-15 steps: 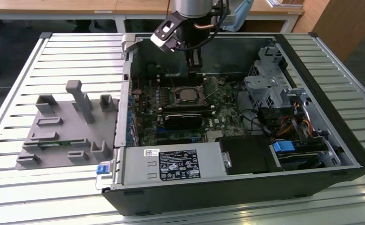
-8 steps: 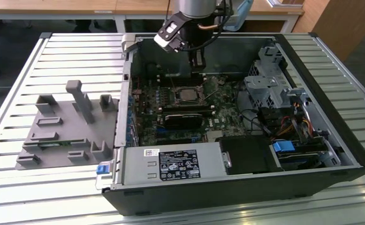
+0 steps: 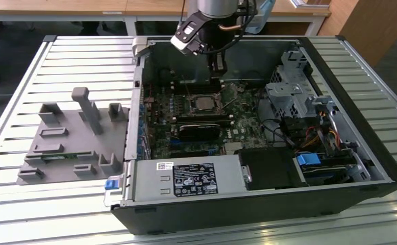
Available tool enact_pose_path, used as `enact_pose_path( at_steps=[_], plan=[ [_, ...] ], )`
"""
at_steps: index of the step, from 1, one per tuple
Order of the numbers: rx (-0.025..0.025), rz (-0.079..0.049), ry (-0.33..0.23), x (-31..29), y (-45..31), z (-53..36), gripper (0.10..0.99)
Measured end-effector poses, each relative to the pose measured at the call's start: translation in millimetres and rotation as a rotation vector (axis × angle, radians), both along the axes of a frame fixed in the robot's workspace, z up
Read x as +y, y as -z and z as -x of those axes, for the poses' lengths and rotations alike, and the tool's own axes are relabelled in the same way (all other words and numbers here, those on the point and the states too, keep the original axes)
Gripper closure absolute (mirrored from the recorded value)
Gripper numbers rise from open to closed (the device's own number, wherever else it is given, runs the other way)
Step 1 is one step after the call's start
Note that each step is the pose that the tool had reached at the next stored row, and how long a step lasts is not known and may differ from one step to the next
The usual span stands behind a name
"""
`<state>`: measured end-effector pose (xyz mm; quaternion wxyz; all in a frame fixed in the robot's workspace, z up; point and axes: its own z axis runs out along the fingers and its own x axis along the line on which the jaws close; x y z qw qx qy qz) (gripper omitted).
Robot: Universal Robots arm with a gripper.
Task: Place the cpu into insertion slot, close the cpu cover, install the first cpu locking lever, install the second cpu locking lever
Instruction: 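Close the cpu cover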
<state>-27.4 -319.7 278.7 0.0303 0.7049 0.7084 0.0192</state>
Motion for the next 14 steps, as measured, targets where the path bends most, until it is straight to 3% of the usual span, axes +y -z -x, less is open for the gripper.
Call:
enact_pose_path(
  at_steps=[14],
  plan=[
    [0.0016, 0.0, 0.0, 0.0, -0.1, -33.2, 0.961]
  ],
)
